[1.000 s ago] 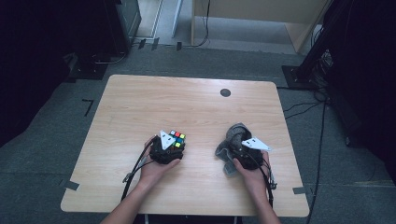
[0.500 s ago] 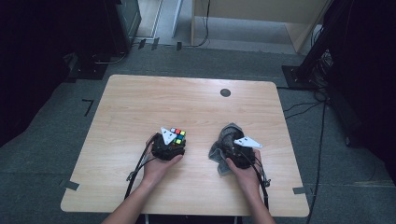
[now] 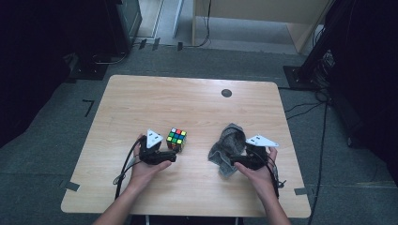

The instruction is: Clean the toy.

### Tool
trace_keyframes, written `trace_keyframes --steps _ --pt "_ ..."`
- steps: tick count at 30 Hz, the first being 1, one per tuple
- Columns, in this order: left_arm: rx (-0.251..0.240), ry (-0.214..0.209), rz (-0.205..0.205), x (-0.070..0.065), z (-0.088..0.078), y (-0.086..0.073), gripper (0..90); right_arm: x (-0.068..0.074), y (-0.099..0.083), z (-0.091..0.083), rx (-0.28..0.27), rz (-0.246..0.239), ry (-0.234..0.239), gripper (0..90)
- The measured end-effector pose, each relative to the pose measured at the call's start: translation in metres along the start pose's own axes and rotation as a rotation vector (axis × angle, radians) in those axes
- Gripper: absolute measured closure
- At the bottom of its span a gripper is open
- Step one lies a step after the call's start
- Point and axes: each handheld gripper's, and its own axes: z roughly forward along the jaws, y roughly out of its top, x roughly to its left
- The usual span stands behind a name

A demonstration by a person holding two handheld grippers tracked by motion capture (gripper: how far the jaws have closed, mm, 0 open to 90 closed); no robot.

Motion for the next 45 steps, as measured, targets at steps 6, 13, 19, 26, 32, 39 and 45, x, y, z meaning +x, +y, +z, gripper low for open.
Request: trace_keyframes --steps 6,13,19,26,32,39,45 --pt "-0.010 0.021 -0.007 0.017 -0.026 -0.011 9.0 -0.014 -0.013 -0.019 0.008 0.001 -0.007 1.2" --pt "-0.007 0.046 -0.004 0.036 -0.052 -0.029 9.0 -0.035 -0.031 -0.033 0.035 0.034 -0.063 1.1" --pt "0.018 0.084 -0.024 0.057 -0.070 -0.048 9.0 -0.055 -0.047 -0.046 0.056 0.063 -0.107 1.2" --pt "0.063 0.141 -0.057 0.080 -0.086 -0.071 9.0 -0.072 -0.068 -0.062 0.086 0.088 -0.148 1.2" --pt "0.099 0.197 -0.063 0.096 -0.099 -0.088 9.1 -0.083 -0.081 -0.073 0.111 0.095 -0.188 1.9" --pt "0.173 0.284 -0.057 0.105 -0.101 -0.094 13.0 -0.088 -0.092 -0.077 0.134 0.104 -0.262 6.4" --pt "0.185 0.259 -0.029 0.102 -0.098 -0.096 12.8 -0.084 -0.098 -0.073 0.131 0.077 -0.283 6.0"
